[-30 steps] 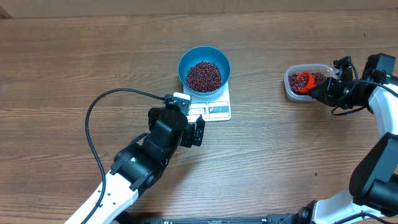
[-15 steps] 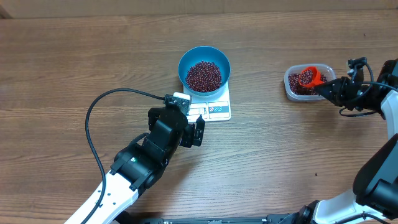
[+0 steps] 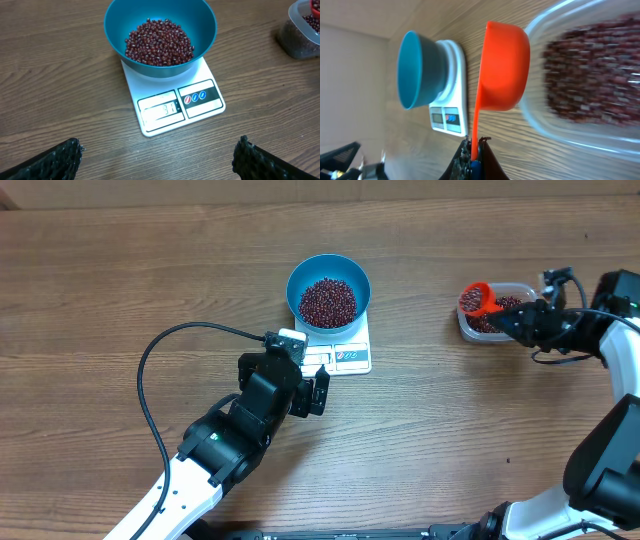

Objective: Scoop item into bowl and weigh 150g on scale
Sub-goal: 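Carry the filled scoop with the right gripper over the blue bowl, then tilt the red scoop with the right gripper to pour beans into the bowl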

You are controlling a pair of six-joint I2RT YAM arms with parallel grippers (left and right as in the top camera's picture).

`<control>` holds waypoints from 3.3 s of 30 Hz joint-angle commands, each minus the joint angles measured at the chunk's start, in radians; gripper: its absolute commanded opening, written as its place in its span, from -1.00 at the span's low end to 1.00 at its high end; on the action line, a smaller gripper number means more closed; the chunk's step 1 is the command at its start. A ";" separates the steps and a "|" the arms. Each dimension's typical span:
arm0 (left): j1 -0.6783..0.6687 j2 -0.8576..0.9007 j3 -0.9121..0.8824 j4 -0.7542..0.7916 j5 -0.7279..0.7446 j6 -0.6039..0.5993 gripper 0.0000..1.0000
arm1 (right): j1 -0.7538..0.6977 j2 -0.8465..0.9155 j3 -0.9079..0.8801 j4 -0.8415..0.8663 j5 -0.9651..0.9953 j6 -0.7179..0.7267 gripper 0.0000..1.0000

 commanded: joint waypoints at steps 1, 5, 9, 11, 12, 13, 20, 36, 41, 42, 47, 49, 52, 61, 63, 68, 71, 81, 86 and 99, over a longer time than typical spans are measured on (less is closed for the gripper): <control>0.005 0.001 0.023 0.000 -0.014 -0.016 0.99 | 0.051 -0.064 0.027 0.004 -0.061 -0.004 -0.93; 0.005 0.001 0.023 0.001 -0.014 -0.016 0.99 | 0.123 -0.091 0.027 0.014 -0.061 0.000 -0.93; 0.005 0.001 0.023 0.001 -0.013 -0.017 0.99 | 0.220 -0.098 0.027 0.044 -0.061 0.031 -0.93; 0.005 0.001 0.023 0.001 -0.014 -0.017 0.99 | 0.261 -0.098 0.027 0.079 -0.061 0.076 -0.92; 0.005 0.001 0.023 0.001 -0.014 -0.016 0.99 | 0.280 -0.098 0.027 0.103 -0.061 0.105 -0.93; 0.005 0.001 0.023 0.001 -0.013 -0.017 0.98 | 0.295 -0.098 0.027 0.121 -0.061 0.125 -0.93; 0.005 0.001 0.023 0.001 -0.014 -0.017 0.99 | 0.397 -0.098 0.027 0.258 -0.060 0.211 -0.93; 0.005 0.001 0.023 0.005 -0.013 -0.017 0.99 | 0.559 -0.098 0.027 0.386 0.125 0.270 -0.93; 0.005 0.001 0.023 0.005 -0.013 -0.017 0.99 | 0.590 -0.098 0.026 0.415 0.209 0.254 -0.93; 0.005 0.001 0.023 0.005 -0.013 -0.017 0.99 | 0.598 -0.098 0.026 0.424 0.231 0.254 -0.93; 0.005 0.001 0.023 0.005 -0.013 -0.017 0.98 | 0.632 -0.098 0.026 0.443 0.281 0.173 -0.93; 0.005 0.001 0.023 0.005 -0.013 -0.017 0.99 | 0.646 -0.098 0.026 0.442 0.281 0.117 -0.93; 0.005 0.001 0.023 0.005 -0.013 -0.017 0.99 | 0.671 -0.097 0.026 0.442 0.281 0.013 -0.92; 0.005 0.001 0.023 0.005 -0.013 -0.017 0.99 | 0.694 -0.096 0.026 0.441 0.332 -0.114 -0.93; 0.005 0.001 0.023 0.004 -0.013 -0.017 0.99 | 0.694 -0.096 0.026 0.441 0.348 -0.114 -0.93; 0.005 0.001 0.023 0.005 -0.013 -0.017 0.99 | 0.694 -0.095 0.026 0.434 0.352 -0.161 -0.93; 0.005 0.001 0.023 0.004 -0.013 -0.017 0.99 | 0.694 -0.094 0.025 0.410 0.352 -0.263 -0.93; 0.005 0.001 0.023 0.005 -0.013 -0.017 0.99 | 0.694 -0.094 0.025 0.396 0.352 -0.350 -0.93; 0.005 0.001 0.023 0.005 -0.013 -0.017 0.99 | 0.694 -0.094 0.025 0.394 0.352 -0.420 -0.93; 0.005 0.001 0.023 0.005 -0.013 -0.017 0.99 | 0.694 -0.094 0.025 0.396 0.394 -0.454 -0.93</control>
